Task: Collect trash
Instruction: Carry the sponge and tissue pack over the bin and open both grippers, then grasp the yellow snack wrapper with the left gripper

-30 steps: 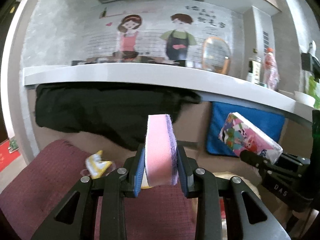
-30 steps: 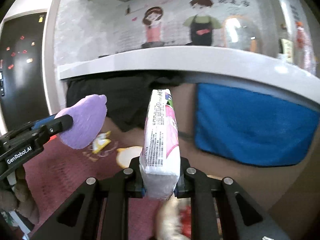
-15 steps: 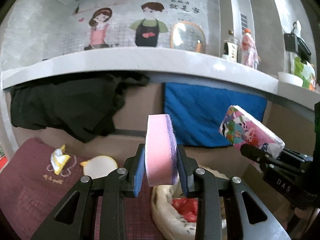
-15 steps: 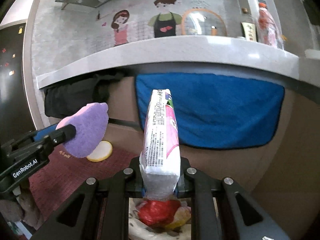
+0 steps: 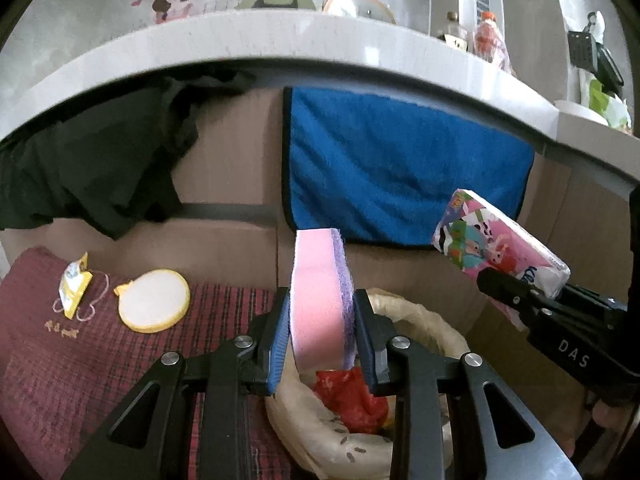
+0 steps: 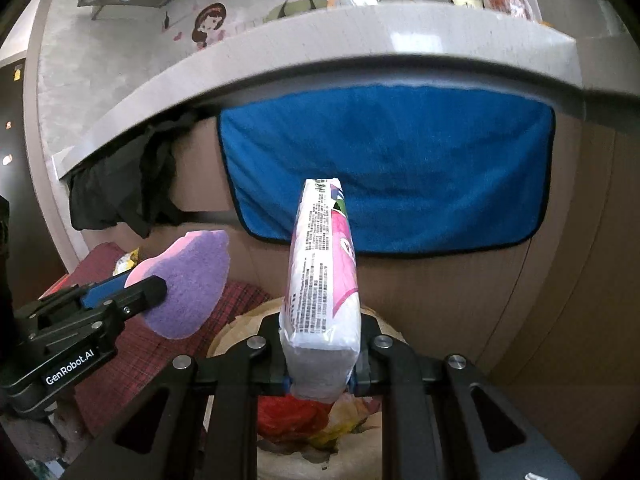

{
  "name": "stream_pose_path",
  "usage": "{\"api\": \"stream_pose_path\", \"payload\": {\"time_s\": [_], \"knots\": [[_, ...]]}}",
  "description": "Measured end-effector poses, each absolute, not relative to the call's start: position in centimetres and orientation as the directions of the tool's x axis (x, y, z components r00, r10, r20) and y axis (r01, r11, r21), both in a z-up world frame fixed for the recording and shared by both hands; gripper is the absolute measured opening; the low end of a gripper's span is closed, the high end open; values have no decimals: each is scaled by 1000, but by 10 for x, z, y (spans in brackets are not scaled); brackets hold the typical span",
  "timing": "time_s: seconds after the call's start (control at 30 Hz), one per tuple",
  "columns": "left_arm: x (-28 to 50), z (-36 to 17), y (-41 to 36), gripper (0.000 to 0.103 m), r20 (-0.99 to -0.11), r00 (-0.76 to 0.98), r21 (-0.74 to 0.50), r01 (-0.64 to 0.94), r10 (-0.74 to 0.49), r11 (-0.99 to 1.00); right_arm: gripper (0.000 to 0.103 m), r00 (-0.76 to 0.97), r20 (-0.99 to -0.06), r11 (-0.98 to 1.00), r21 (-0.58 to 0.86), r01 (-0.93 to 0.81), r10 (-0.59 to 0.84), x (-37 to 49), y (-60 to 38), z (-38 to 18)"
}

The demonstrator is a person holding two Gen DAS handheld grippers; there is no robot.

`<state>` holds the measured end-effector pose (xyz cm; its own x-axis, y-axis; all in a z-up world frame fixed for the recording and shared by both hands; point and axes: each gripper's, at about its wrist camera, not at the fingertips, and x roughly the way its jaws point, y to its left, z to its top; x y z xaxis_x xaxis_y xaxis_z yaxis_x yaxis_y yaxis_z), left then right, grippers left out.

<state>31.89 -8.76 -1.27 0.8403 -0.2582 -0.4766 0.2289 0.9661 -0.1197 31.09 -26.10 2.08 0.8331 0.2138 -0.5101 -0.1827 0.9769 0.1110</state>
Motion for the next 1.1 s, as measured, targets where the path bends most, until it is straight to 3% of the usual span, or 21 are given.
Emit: {"api": "stream_pose_path", "payload": {"time_s": [0.27,0.3,0.37,0.53,0.8,1.1], "knots": [[346,-43,-92,32,-554,764,-185,275,-331,943,22,791,-562,970,159,-183,242,329,-266,-6],[350,-47,-91,34,-563,743,-212,294,-362,932,28,784,-572,971,155,-183,239,331,-266,-10],[356,-53,-86,52,-583,711,-247,307,-395,919,38,780,-586,975,147,-165,220,334,-266,-16],[359,-44,-57,54,-569,715,-304,276,-406,912,39,780,-595,980,152,-129,195,332,-271,-20],[355,-24,21,54,-549,778,-340,127,-306,932,39,798,-570,981,121,-154,195,325,-244,0],[355,-38,152,54,-573,808,-353,-91,-138,931,39,780,-545,948,101,-303,308,336,-159,17]]}}
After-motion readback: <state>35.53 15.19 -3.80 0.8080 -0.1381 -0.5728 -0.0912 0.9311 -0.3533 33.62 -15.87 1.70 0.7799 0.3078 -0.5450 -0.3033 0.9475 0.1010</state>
